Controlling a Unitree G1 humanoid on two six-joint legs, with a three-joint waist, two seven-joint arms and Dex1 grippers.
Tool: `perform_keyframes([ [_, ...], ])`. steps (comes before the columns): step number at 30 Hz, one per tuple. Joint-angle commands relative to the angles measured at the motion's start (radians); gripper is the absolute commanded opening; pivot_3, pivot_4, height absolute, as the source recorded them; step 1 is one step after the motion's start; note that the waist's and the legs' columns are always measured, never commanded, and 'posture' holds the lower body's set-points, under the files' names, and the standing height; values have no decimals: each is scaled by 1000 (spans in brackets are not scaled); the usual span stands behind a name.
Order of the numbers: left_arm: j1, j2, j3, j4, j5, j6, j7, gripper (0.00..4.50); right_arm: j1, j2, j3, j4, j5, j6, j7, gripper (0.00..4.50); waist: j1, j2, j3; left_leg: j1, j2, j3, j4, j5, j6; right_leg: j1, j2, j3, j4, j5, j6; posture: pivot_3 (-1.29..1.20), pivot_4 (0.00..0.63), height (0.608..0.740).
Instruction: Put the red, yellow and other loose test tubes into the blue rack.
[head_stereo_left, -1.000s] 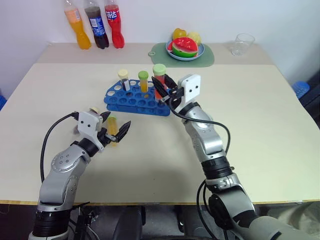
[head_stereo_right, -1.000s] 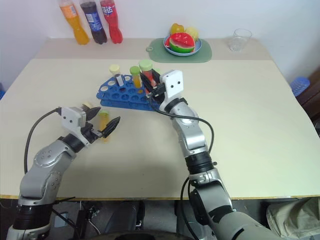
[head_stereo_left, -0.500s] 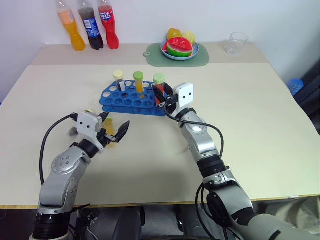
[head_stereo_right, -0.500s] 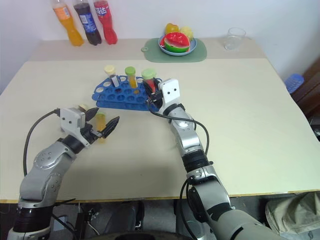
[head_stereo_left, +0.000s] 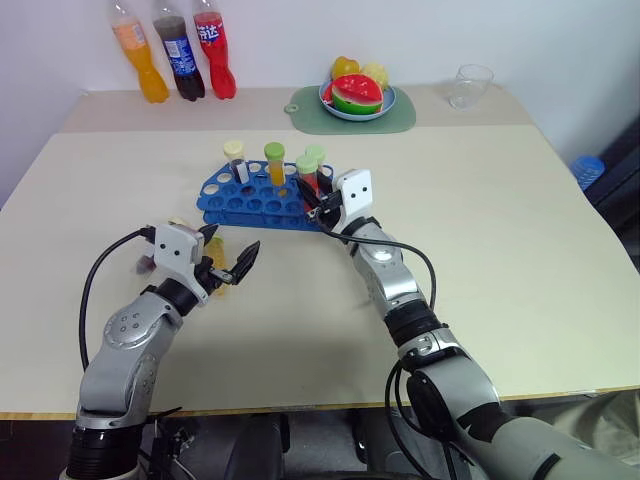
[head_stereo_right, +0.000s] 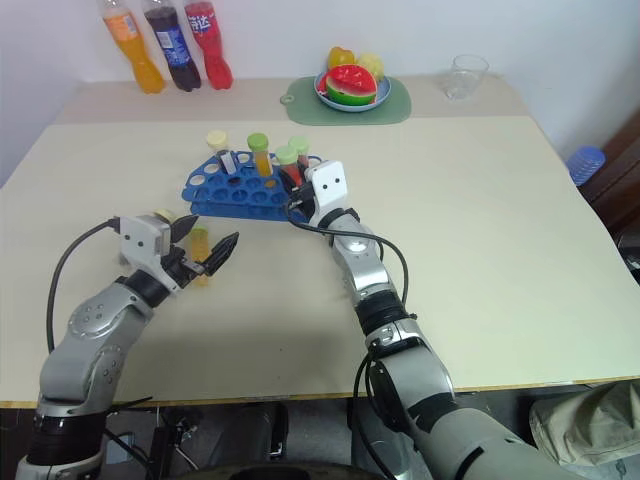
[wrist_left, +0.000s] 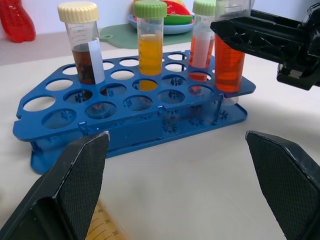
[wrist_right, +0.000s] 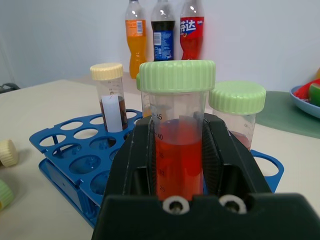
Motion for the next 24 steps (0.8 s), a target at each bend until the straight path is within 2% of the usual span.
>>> perform_keyframes([
  [1,1,4,21,-47,-6,-4,8,4500,-26,16,0,-3,2,-33,5,734,0,0,0,0,0,0,0,0,0,0,0,0,0,0,0,0,150,734],
  [2,3,5,26,-49,-6,-1,12,4500,-21,16,-2,-12,15,-28,23,734,0,0,0,0,0,0,0,0,0,0,0,0,0,0,0,0,150,734],
  [3,4,6,32,-53,-5,2,19,4500,-16,15,-4,-23,25,-30,35,1778,0,0,0,0,0,-1,0,0,0,0,0,0,0,0,0,0,150,734],
  [4,2,8,39,-56,-7,7,26,4500,-13,15,-7,-34,29,-36,40,2187,0,0,0,0,0,-1,0,0,0,0,0,0,0,0,0,0,150,734],
  [8,-30,23,64,-85,-26,65,55,4500,-13,11,-17,-85,31,-54,28,4297,1,0,0,0,0,-3,0,0,0,0,0,0,0,0,0,0,150,734],
  [9,-47,37,74,-99,-35,112,72,4500,-12,1,-16,-106,24,-53,25,4459,2,0,0,0,0,-3,0,0,0,0,0,0,0,0,0,0,150,734],
  [13,-147,125,91,-157,-51,345,138,4500,0,-47,-37,-215,42,-4,31,4459,8,0,0,-1,0,-4,0,0,0,0,0,0,0,0,0,0,150,734],
  [17,-278,126,126,-208,-96,622,258,4500,25,-115,-41,-326,58,61,67,4459,7,0,0,-2,-2,-6,0,0,0,0,-1,-1,-1,0,0,0,150,734],
  [21,-461,90,130,-213,-74,1165,399,4500,68,-273,-15,-512,159,228,296,4459,6,0,0,-3,-2,-6,0,0,0,0,-1,-2,-1,0,0,0,150,734],
  [24,-495,74,144,-140,-158,1233,513,4500,114,-388,7,-668,278,388,468,4459,0,0,0,-2,-2,-7,0,0,0,0,0,-2,-1,0,0,0,150,734],
])
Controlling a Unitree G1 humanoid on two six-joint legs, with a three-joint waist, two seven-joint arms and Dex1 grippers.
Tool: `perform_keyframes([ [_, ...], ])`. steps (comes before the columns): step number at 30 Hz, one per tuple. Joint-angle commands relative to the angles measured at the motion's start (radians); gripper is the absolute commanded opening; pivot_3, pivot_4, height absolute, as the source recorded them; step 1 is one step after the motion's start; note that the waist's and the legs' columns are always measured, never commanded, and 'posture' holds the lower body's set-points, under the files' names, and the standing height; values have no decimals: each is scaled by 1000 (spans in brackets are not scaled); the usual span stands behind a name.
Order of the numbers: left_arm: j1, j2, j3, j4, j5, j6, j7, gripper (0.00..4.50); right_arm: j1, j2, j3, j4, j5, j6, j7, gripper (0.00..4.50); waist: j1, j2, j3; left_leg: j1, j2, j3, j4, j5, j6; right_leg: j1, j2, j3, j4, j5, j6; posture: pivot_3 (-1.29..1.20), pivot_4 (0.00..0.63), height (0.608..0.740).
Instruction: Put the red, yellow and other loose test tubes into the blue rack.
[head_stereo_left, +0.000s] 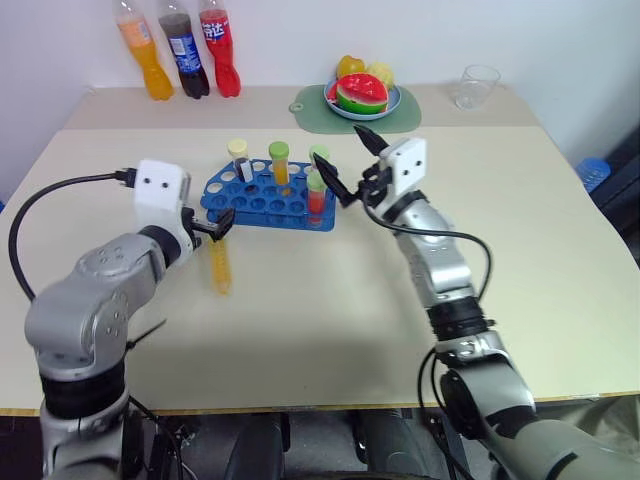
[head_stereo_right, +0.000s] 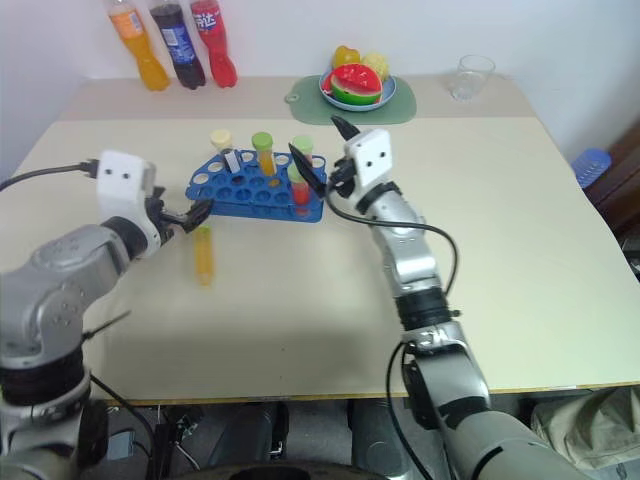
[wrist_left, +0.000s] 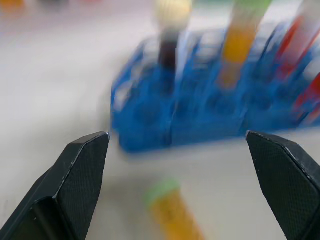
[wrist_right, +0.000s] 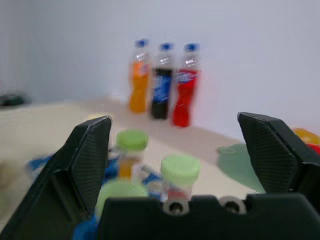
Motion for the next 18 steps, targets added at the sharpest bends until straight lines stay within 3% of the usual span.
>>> perform_keyframes([
  [1,-27,-2,25,69,-110,75,147,4500,45,-111,23,-231,170,190,211,4459,0,0,0,1,0,0,-1,0,0,0,0,1,0,0,0,0,150,734],
  [3,-71,-19,26,139,-222,75,268,4500,85,-192,31,-353,263,307,300,4459,5,0,0,1,1,-1,-1,0,0,0,1,0,0,0,0,0,150,734],
  [7,-105,-84,48,242,-429,75,546,4500,152,-284,64,-482,302,395,371,4459,9,-1,0,1,0,-2,0,0,-1,1,-2,0,0,0,0,0,150,734],
  [13,-141,-277,143,369,-647,75,979,4500,214,-306,90,-539,296,433,377,4459,17,-1,0,0,-1,-1,0,1,-1,0,-3,0,0,0,0,0,150,734],
  [18,-174,-353,186,423,-759,75,1285,4500,247,-307,110,-561,279,435,371,4459,36,-2,0,-1,-2,-1,1,1,-2,-1,-3,0,0,0,0,0,150,734],
])
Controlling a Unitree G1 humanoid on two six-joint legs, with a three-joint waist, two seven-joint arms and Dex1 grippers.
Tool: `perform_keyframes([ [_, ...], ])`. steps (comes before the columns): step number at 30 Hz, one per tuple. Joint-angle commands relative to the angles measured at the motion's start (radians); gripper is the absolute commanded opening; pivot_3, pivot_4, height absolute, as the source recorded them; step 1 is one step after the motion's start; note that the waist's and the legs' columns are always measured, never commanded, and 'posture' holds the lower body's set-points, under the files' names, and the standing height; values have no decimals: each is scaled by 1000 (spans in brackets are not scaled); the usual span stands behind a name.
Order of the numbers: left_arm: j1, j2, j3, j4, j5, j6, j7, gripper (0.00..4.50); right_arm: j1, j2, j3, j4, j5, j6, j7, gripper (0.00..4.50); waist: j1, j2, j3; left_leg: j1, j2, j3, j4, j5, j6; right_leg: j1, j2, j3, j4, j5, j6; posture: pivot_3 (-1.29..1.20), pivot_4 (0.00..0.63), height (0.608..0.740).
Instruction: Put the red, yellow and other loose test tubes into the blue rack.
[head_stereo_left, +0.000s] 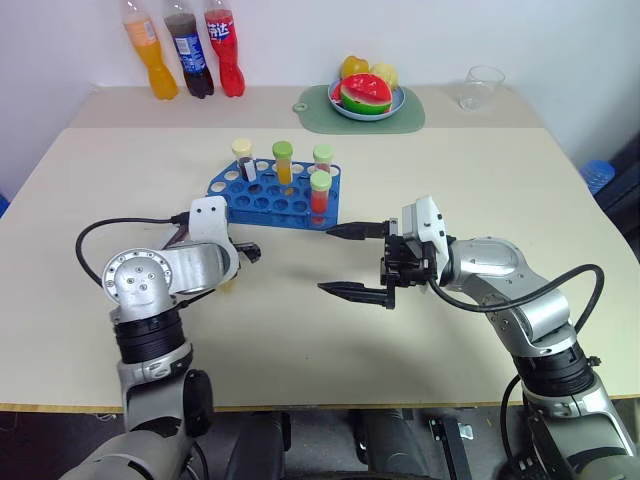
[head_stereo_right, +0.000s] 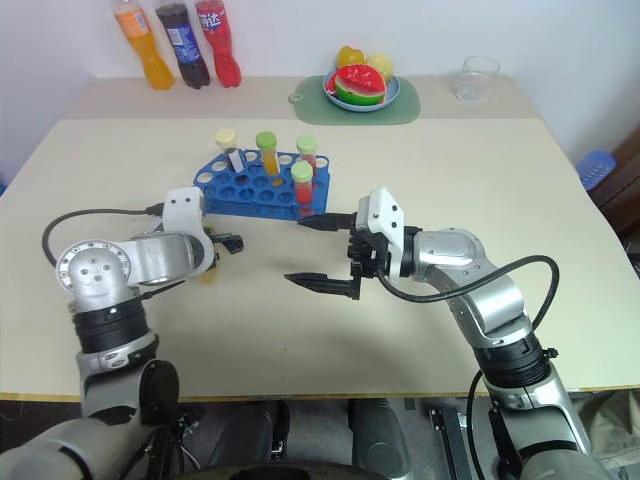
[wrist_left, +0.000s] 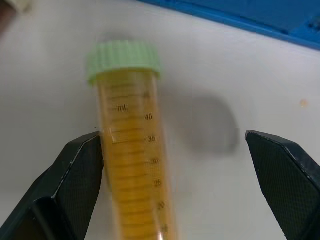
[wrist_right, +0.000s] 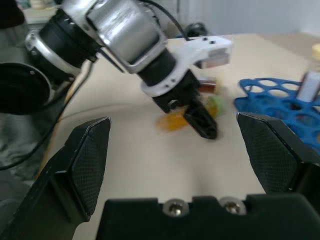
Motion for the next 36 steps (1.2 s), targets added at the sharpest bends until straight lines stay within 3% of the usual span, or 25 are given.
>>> perform_keyframes([
  [1,-26,-14,39,22,-77,9,199,4500,12,-6,3,-43,-5,-7,-6,4459,2,0,0,0,0,0,0,0,-1,0,0,0,0,0,0,0,150,734],
  [2,-31,-15,44,34,-96,9,239,4500,14,-6,5,-43,-6,-8,-8,4459,3,0,0,0,0,0,0,1,-1,0,0,0,0,0,0,0,150,734],
  [5,-47,-13,66,65,-131,9,333,3654,19,-2,9,-43,-10,-11,-15,4500,3,0,0,0,0,0,0,3,-5,0,0,0,0,0,0,0,150,734],
  [11,-80,17,69,112,-189,9,398,820,23,9,19,-47,-16,-11,-28,4500,3,0,0,0,-1,0,0,4,-7,0,0,0,0,0,0,0,150,734],
  [13,-93,23,65,108,-199,9,386,784,23,12,21,-48,-17,-11,-31,4500,3,0,0,-1,-1,0,0,4,-7,0,1,0,0,0,0,0,150,734],
  [17,-122,137,-37,-30,-70,2,171,784,23,13,19,-44,-16,-12,-36,4500,0,-1,0,-2,-1,2,0,4,-8,0,1,-1,-1,0,0,0,150,734],
  [19,-80,232,-116,-193,34,-167,-51,784,29,10,17,-40,-17,-10,-41,4500,-2,-1,0,-2,-1,2,0,5,-8,0,1,-1,-1,0,0,0,150,734],
  [21,25,403,-261,-391,199,-374,-340,784,53,19,17,-8,-45,-16,-77,4500,-6,0,0,-2,-1,3,-2,5,-9,-1,1,-1,-2,0,-1,0,150,734],
  [23,122,449,-312,-462,296,-523,-502,784,73,28,17,19,-70,-28,-106,4500,-4,2,-1,-1,-1,4,-4,5,-10,-1,1,0,-3,0,-1,0,150,734],
  [28,295,385,-427,-438,585,-965,-796,784,125,65,16,75,-137,-53,-193,4500,7,0,-1,-2,-1,5,-2,5,-9,1,1,0,-4,-1,-1,0,150,734],
  [30,309,372,-542,-336,785,-1190,-887,784,139,89,10,85,-150,-53,-232,4500,6,0,-1,-2,-1,4,-1,4,-7,1,1,-1,-4,-1,-2,0,150,734],
  [32,291,280,-604,-167,917,-1423,-917,784,153,112,2,80,-154,-44,-270,4500,6,2,-2,-2,-1,5,-1,3,-4,1,1,0,-3,-1,-1,0,150,734],
  [36,216,133,-624,105,1039,-1700,-981,784,163,128,2,57,-159,-34,-292,4500,5,1,-1,-2,-1,5,0,1,-2,2,1,-1,-4,0,0,0,150,734],
])
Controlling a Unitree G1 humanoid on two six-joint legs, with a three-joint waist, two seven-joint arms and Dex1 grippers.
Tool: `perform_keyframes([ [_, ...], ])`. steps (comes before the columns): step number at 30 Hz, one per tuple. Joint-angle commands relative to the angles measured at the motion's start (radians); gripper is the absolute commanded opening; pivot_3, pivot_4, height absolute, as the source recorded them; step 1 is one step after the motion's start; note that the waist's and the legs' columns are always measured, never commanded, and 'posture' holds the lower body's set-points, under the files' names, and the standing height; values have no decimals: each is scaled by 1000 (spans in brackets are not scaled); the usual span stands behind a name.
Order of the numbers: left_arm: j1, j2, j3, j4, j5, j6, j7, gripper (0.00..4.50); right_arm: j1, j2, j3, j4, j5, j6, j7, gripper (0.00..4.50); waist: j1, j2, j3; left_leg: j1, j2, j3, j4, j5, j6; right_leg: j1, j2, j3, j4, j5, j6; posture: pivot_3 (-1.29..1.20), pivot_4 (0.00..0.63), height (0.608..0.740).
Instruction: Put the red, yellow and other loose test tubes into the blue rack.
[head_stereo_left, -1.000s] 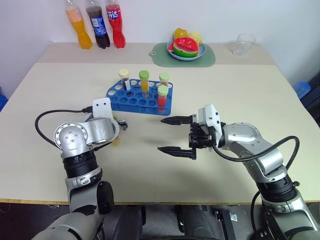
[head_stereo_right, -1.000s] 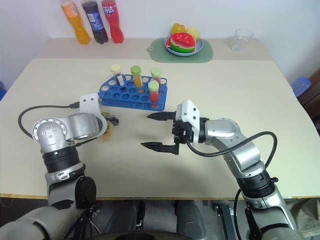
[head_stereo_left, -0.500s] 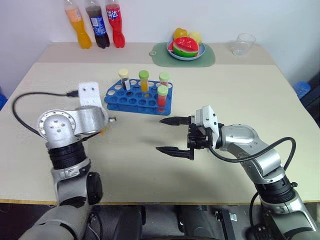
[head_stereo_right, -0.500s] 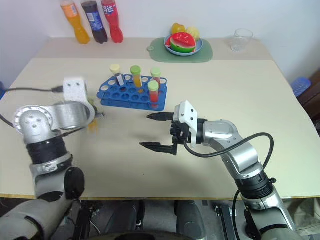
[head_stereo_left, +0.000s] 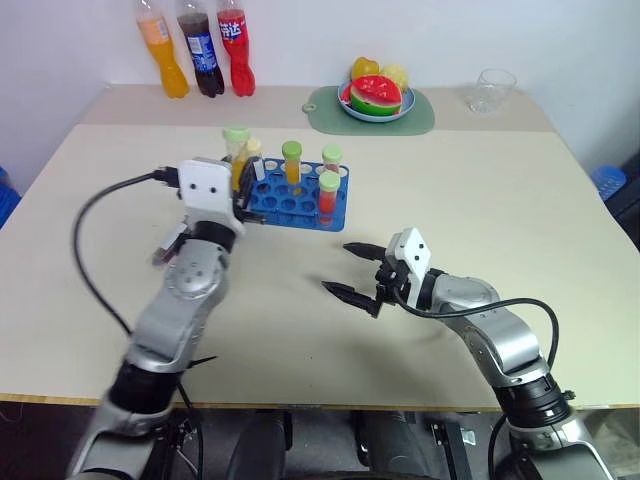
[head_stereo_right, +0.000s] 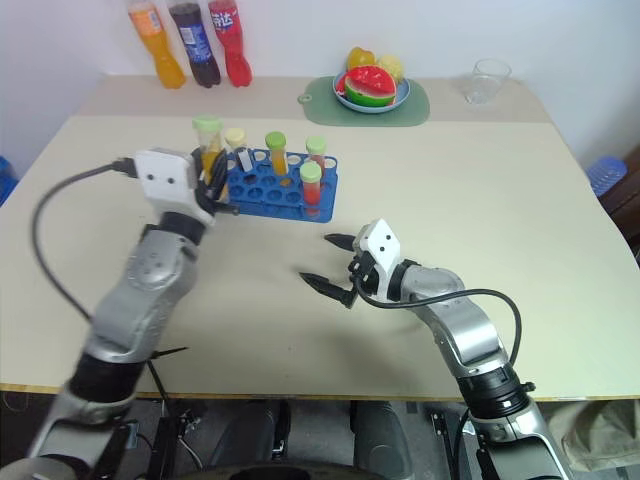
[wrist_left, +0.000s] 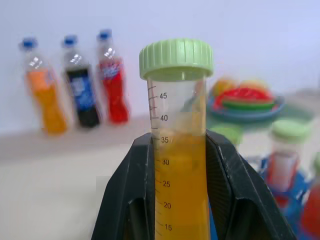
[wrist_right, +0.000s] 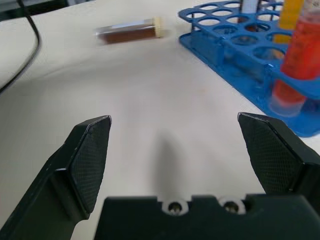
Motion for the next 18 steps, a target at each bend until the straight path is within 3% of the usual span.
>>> perform_keyframes([
  [1,-71,-86,3,183,107,-236,-44,784,3,6,-14,-52,-2,-3,-19,4500,0,0,0,0,0,0,0,-1,1,0,0,0,0,0,0,0,150,734],
  [8,-168,-224,63,509,160,-473,-91,784,12,11,-28,-81,-1,11,-61,4500,-4,0,0,0,0,0,0,-1,2,0,0,0,1,0,0,0,150,734],
  [18,-226,-280,122,727,234,-566,-78,784,6,1,-43,-80,4,18,-68,4500,-3,0,0,0,0,0,1,-1,3,0,0,0,1,0,1,0,150,734],
])
